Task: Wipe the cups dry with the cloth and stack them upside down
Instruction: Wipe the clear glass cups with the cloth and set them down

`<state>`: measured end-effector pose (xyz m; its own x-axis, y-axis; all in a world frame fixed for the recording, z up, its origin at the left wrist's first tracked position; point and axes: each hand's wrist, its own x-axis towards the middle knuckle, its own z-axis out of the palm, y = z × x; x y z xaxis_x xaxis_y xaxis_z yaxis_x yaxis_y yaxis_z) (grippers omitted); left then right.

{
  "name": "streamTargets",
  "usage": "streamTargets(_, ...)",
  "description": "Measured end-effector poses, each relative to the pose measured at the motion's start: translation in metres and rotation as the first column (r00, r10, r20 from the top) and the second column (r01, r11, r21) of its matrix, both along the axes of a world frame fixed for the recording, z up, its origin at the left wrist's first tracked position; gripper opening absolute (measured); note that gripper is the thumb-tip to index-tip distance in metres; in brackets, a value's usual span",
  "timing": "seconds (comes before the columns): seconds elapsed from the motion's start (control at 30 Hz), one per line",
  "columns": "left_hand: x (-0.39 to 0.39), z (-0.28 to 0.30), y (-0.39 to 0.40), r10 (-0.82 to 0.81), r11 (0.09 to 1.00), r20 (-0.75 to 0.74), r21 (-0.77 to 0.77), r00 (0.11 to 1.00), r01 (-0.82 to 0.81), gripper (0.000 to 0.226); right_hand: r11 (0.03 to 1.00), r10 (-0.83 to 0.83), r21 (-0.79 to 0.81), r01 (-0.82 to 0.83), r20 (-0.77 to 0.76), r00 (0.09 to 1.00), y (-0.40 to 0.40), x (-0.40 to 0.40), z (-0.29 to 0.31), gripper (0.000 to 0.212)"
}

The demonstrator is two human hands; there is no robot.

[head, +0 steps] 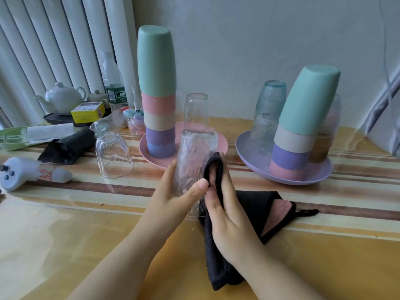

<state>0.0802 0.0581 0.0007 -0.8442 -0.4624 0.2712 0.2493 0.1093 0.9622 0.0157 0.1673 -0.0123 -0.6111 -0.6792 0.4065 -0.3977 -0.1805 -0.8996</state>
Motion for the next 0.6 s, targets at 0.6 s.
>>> streamTargets(0.6, 0.004, -0.007, -0.010, -0.139, 0.942, -0.010, 0.307, 0.990, 0.136, 0.089, 0.996, 0.062, 0.047, -0.074, 0.220, 0.973, 0.005, -0.011, 0.008, 0.066)
